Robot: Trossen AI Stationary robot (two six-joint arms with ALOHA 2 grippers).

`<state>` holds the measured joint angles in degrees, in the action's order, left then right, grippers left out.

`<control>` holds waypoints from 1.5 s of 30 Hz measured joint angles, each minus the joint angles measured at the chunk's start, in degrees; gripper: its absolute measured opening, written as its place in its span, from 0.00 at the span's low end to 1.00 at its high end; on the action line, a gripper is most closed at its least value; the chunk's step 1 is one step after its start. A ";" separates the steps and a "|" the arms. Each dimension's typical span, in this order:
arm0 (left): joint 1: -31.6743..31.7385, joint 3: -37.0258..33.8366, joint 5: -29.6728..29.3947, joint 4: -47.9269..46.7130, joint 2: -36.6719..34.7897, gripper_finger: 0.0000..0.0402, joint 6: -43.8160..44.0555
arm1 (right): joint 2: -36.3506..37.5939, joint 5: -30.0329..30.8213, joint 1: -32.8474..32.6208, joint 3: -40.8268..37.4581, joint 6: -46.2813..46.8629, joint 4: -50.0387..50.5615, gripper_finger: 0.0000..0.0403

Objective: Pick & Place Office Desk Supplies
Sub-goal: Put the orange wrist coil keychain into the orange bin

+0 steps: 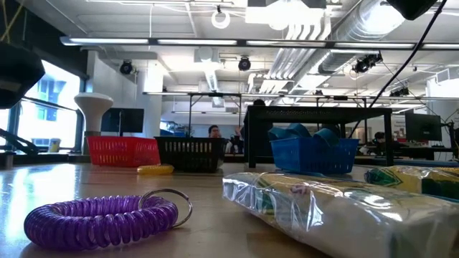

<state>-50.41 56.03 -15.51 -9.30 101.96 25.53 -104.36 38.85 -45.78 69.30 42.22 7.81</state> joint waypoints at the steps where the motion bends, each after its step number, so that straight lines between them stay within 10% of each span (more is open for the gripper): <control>1: 0.00 0.00 0.37 -0.28 0.30 0.25 0.30 | 0.00 0.00 0.02 0.00 -0.02 0.03 0.51; 27: 2.80 0.28 3.64 -2.19 2.16 0.02 25.05 | 0.00 -0.02 0.13 0.00 0.00 -2.12 0.51; 45: 13.13 0.15 1.86 -15.34 -11.17 0.02 14.71 | 0.00 -0.02 2.06 0.00 2.98 -3.23 0.51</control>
<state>-37.29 56.18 -13.65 -24.65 90.79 40.23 -104.36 38.83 -43.72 69.30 45.20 4.59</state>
